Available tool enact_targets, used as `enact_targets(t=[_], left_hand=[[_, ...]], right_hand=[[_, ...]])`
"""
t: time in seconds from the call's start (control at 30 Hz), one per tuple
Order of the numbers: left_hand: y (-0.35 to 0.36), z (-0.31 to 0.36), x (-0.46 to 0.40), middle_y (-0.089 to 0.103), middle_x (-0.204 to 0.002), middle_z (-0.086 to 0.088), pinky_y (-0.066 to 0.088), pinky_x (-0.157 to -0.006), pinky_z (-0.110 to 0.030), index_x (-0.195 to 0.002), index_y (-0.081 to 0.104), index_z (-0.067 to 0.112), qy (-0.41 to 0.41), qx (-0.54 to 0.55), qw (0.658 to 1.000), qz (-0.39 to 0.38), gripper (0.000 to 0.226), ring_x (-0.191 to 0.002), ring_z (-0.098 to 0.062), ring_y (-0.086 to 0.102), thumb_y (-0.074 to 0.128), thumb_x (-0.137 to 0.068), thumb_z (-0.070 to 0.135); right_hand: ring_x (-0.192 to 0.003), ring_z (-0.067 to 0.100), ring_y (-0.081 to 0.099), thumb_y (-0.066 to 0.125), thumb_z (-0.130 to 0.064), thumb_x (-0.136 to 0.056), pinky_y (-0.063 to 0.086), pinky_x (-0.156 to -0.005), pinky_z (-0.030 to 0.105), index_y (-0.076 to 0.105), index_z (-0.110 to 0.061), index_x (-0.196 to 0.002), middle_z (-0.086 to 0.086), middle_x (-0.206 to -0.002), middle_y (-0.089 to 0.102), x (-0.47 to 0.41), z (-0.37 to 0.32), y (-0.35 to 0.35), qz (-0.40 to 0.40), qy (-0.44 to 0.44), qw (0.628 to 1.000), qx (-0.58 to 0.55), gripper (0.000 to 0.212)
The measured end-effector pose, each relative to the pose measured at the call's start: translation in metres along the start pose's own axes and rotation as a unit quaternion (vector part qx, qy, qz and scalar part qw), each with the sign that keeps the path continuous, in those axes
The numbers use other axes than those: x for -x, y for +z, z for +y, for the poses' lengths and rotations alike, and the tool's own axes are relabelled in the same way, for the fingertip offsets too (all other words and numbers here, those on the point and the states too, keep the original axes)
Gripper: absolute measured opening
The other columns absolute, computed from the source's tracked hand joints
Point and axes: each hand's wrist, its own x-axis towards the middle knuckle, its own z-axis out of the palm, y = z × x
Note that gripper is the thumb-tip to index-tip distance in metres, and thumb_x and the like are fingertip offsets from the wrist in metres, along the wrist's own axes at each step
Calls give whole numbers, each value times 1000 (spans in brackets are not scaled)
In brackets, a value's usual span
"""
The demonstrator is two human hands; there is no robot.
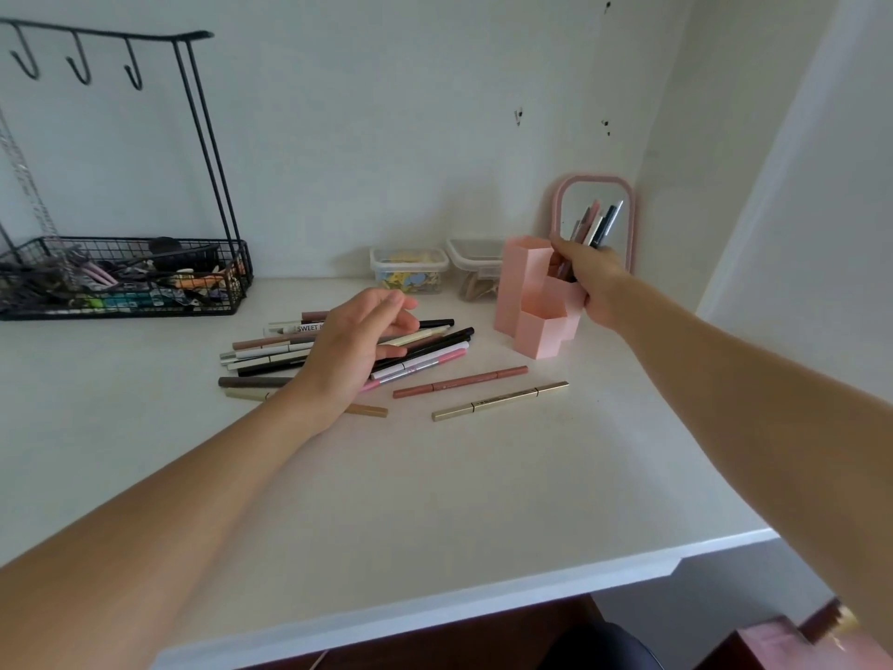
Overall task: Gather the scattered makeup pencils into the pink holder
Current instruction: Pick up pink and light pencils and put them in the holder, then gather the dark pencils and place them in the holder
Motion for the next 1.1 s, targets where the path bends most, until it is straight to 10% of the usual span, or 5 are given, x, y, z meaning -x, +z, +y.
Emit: enact_targets(t=[0.53,0.77,0.9,0.97,1.1], left_hand=[[-1,1,-1,67,-99,-10,58,-89,-39,-104,68,12,5,-8,1000,13,27,-99,-17,68,48,-105,31],[-10,1,-2,73,-98,1,56,-84,-27,-102,72,15,90,-134,986,36,19,-99,-13,67,63,-95,30],[-21,2,-5,71,-87,7,45,-68,-7,-95,74,16,119,-289,948,54,10,-78,-7,64,68,-89,11],[-31,2,-7,69,-80,13,40,-62,-6,-89,75,19,111,-347,929,61,13,-70,-2,61,66,-86,9],[-55,-1,-10,69,-88,9,48,-71,-24,-92,72,24,70,-392,913,89,13,-83,-12,63,65,-86,15]], right_hand=[[-91,23,73,79,-68,-55,58,-83,40,68,-14,-111,4,-99,77,12,24,16,-104,-26,990,-93,78],[-68,5,50,72,-44,-80,45,-70,19,50,-16,-90,-6,-83,52,50,-15,17,257,-228,921,-185,36],[-65,6,61,71,-10,-82,50,-65,22,68,-15,-82,0,-78,68,106,-36,63,-141,-362,914,120,6],[-70,0,65,72,-11,-84,50,-66,13,75,-15,-88,-5,-85,74,120,-33,87,-331,-320,810,362,7],[-73,-6,56,75,-13,-84,42,-68,13,74,-18,-93,-7,-97,72,101,2,119,-360,-320,700,527,10]])
